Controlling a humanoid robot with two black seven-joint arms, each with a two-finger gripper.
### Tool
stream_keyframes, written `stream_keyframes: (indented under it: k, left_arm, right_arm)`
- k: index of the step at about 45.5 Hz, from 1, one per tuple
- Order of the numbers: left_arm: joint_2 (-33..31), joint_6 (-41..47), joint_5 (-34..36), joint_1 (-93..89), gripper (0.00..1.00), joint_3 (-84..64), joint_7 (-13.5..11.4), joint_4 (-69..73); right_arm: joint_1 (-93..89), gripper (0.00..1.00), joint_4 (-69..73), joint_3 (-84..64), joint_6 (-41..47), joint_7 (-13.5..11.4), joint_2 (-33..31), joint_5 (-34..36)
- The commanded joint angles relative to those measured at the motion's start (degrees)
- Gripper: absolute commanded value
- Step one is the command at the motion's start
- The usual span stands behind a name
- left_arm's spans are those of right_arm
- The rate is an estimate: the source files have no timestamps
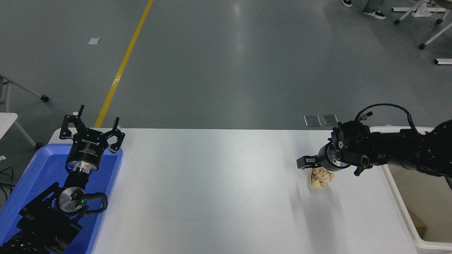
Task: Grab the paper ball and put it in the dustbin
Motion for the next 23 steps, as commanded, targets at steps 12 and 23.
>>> stream_keyframes:
  k: [12, 23]
  left_arm:
    - [0.04, 0.01, -0.01, 0.00, 1.00, 0.05, 0.00, 0.00]
    - [-0.05, 0.01, -0.01, 0.00, 1.00, 0.06, 0.00, 0.00]
  right_arm:
    - [-7.67, 0.79, -6.83, 0.58, -6.28, 0.21, 2.71, -1.10]
    - [-6.10, 0.00, -6.31, 0.49, -6.02, 0.38, 2.80, -3.12]
